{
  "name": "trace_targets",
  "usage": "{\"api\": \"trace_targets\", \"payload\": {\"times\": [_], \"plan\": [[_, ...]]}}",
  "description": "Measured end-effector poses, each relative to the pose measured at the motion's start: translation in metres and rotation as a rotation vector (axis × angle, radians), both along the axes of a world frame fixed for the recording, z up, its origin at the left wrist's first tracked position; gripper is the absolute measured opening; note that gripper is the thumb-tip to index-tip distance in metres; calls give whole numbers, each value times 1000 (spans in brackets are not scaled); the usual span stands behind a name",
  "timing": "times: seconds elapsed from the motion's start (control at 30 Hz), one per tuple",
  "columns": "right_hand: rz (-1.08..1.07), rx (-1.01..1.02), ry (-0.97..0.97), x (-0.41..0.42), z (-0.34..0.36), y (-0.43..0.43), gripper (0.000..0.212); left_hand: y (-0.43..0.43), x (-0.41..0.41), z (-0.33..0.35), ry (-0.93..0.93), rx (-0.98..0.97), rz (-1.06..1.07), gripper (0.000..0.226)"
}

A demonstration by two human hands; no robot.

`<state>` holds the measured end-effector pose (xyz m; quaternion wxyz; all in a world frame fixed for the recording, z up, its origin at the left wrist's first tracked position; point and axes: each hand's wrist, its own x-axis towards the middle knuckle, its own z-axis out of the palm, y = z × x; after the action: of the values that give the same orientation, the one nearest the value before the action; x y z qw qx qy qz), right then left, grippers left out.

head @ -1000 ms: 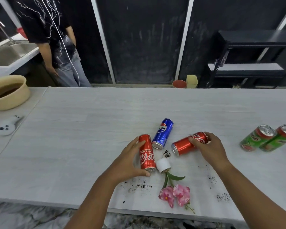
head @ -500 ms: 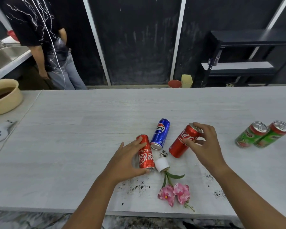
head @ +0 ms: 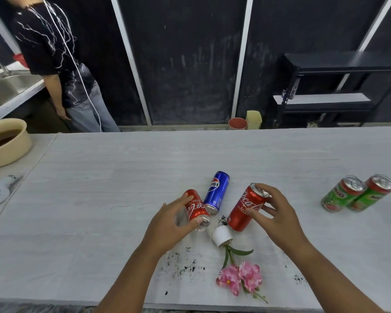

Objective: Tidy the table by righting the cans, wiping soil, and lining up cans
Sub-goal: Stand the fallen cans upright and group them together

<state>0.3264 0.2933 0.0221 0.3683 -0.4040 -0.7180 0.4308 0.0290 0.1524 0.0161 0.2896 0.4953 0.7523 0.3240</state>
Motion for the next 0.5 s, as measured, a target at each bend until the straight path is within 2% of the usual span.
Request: {"api": "trace_targets", "payload": {"times": [0.17,0.33,0.5], "plan": [[33,57,-29,-8,2,-2,69,15,-7,9,-61,64,78,70],[66,148,-75,-18,3,-2,71,30,-16,17,-117,92,170,59],[43,86,-106,-24,-3,-2,81,44,-23,22,-218,98,208,55]]}}
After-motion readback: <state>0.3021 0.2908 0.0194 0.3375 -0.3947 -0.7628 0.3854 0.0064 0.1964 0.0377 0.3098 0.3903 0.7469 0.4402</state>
